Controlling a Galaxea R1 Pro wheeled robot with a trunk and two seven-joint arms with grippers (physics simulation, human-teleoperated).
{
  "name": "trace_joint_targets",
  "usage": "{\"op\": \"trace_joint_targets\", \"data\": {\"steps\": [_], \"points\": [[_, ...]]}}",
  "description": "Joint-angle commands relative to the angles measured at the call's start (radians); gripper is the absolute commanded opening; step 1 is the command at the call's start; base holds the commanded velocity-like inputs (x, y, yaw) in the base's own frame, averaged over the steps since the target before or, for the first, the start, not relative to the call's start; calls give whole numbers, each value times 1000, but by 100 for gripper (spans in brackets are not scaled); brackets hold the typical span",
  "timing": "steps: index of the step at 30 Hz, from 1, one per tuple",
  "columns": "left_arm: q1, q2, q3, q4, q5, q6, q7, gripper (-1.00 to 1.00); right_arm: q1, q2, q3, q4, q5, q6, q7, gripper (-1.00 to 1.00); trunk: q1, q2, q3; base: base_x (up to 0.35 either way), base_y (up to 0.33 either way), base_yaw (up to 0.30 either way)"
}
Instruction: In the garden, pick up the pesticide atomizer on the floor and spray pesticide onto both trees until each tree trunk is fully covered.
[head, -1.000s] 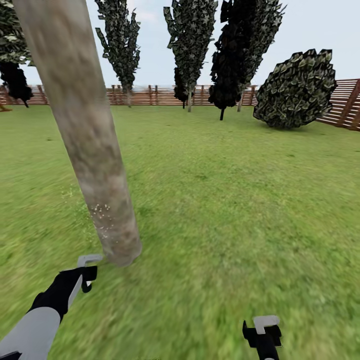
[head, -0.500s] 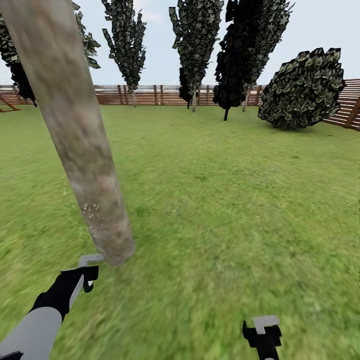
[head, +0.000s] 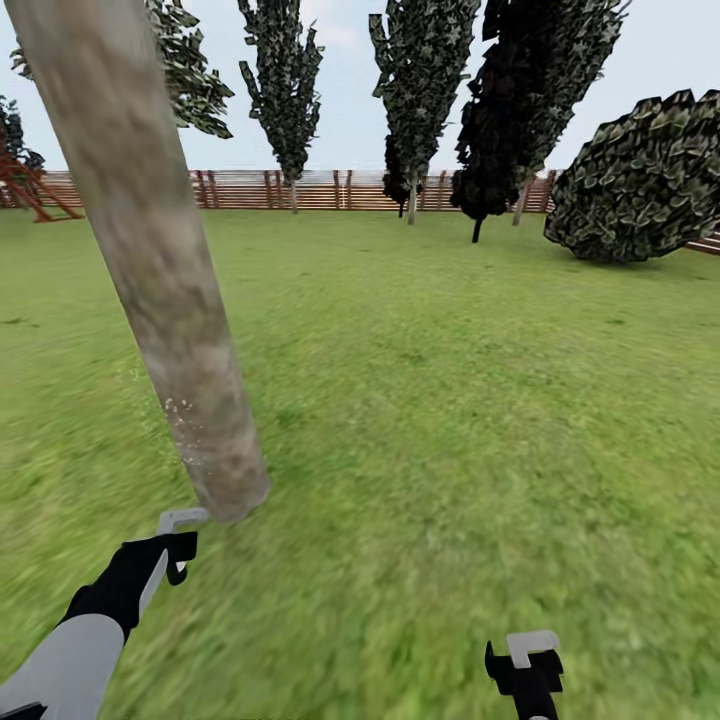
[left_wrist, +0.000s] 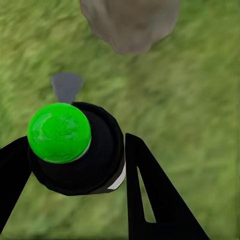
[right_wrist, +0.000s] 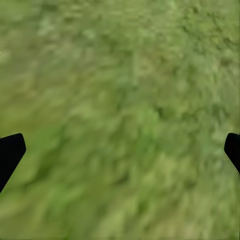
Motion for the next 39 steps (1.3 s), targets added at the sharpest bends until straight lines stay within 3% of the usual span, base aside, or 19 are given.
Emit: {"op": "trace_joint_targets", "data": {"steps": [1,5,19,27,39], "points": [[-1,-1,4,-2,-9,5,-4,-100,-1,0,-8,1,10,-4,-2,100,0,0,-1,95,-275,278],[-1,-3,4,-1,-8,5,-4,-100,-1,0,-8,1,10,-4,-2,100,0,0,-1,122,-275,240],[-1,-3,5,-2,-9,6,-4,-100,-1,0,-8,1,10,-4,-2,100,0,0,-1,151,-268,11],[-1,-3,6,-4,-9,6,-4,-100,-1,0,-8,1,12,-4,-2,100,0,0,-1,147,-265,234],[-1,-2,6,-5,-9,6,-4,-100,-1,0,-8,2,15,-4,-2,100,0,0,-1,195,-223,11]]}}
